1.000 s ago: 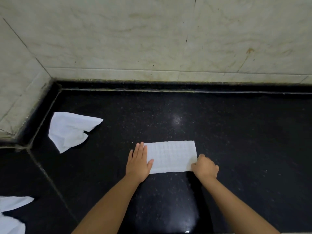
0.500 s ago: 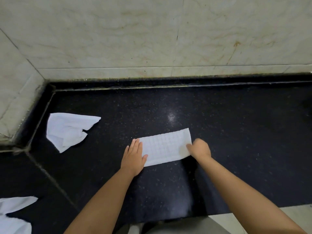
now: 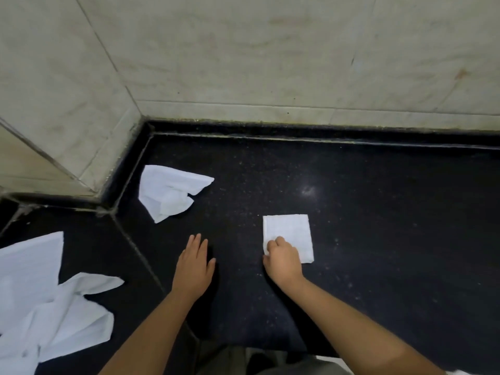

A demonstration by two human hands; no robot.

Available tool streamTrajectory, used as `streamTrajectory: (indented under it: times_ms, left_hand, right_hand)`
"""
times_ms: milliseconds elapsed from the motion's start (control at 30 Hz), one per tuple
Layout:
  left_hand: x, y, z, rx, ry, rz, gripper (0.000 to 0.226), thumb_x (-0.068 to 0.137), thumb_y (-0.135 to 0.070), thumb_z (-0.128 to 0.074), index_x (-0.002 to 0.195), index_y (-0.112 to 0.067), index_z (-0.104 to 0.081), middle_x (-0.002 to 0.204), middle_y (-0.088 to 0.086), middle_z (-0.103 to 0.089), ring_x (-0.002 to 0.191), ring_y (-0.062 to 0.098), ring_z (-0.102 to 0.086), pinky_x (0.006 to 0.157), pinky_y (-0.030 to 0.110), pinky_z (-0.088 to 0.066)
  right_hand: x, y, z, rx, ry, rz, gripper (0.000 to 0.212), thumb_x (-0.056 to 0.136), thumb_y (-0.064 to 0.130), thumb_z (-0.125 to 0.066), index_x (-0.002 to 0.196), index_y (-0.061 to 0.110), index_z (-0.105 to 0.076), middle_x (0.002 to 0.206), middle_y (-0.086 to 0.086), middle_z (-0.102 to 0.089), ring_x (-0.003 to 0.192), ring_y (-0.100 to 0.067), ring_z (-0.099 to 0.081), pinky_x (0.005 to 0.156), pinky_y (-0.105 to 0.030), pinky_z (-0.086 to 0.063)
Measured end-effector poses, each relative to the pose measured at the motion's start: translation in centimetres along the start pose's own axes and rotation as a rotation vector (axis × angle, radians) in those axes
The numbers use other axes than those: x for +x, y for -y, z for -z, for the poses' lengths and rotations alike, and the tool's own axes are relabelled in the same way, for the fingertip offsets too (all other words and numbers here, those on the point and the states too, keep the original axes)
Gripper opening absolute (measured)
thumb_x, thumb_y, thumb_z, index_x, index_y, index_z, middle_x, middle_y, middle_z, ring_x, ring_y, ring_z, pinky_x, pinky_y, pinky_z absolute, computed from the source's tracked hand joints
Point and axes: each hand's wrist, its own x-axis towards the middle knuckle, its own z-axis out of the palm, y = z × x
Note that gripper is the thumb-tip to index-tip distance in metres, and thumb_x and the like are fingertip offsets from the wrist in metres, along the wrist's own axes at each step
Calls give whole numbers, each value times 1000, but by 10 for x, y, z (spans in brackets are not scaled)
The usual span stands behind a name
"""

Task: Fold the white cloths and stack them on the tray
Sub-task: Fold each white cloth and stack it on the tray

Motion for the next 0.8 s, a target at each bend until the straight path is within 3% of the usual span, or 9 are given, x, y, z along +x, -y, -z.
streamTrajectory:
  times_ms: [233, 367, 433, 500, 600, 667, 733, 800]
  left_hand:
    - [-2, -12, -5, -75, -9, -101, 49, 99, -28, -37, 143, -7, -32, 156, 9, -16, 147, 21, -7, 117, 32, -17]
    - [7, -47, -15, -133, -28, -266, 49, 98, -28, -37, 143, -11, -33, 155, 4, -21, 146, 17, -11, 118, 29, -14]
    - [11, -66, -21, -118, -14, -347, 50, 97, -30, -38, 143, -12, -33, 154, 2, -23, 145, 18, -14, 118, 28, -14]
    - [12, -82, -28, -123, 20, -430, 52, 90, -36, -47, 134, -9, -48, 145, 6, -41, 137, 23, -36, 113, 33, -28]
    - [15, -97, -35, -13, 77, -525, 51, 54, -44, -82, 97, -19, -72, 106, -4, -70, 98, 13, -68, 81, 25, -55]
    - [16, -103, -41, 18, 110, -539, 49, 58, -41, -82, 99, -17, -71, 108, -3, -68, 102, 16, -67, 83, 29, -54]
    - [18, -109, -40, 35, 132, -533, 46, 84, -34, -62, 123, -11, -56, 133, 2, -50, 127, 20, -46, 104, 34, -39]
    - [23, -113, -42, 86, 60, -504, 45, 95, -34, -44, 134, -11, -42, 143, 2, -37, 135, 19, -30, 110, 35, -26]
  right_hand:
    - [-8, -26, 5, -3, -92, 91, 25, 91, 20, -46, 89, 0, -62, 82, -3, -43, 89, -33, -57, 71, -29, -27]
    - [-15, -45, 11, -19, -102, 87, 24, 87, 22, -56, 103, 6, -64, 99, -5, -61, 98, -26, -57, 84, -35, -36]
    - [-19, -57, 16, -60, -136, 121, 29, 67, 11, -73, 96, 10, -68, 95, -4, -66, 91, -26, -62, 77, -34, -40]
    - [-22, -70, 21, -179, -131, 128, 46, 38, 8, -81, 81, 21, -70, 84, 5, -68, 82, -17, -64, 67, -26, -44]
    - [-25, -85, 26, -253, -69, 156, 50, 34, 11, -80, 79, 29, -70, 85, 9, -69, 77, -13, -68, 54, -22, -51]
    - [-22, -92, 26, -296, -35, 211, 46, 38, 7, -83, 80, 23, -73, 84, 3, -71, 71, -16, -69, 53, -23, -54]
    - [-16, -93, 29, -313, -40, 248, 45, 37, 3, -86, 78, 17, -74, 80, 0, -72, 66, -17, -68, 54, -24, -57]
    - [-14, -91, 33, -301, -55, 289, 31, 48, 2, -79, 77, 13, -74, 76, -2, -72, 61, -21, -66, 53, -27, -58]
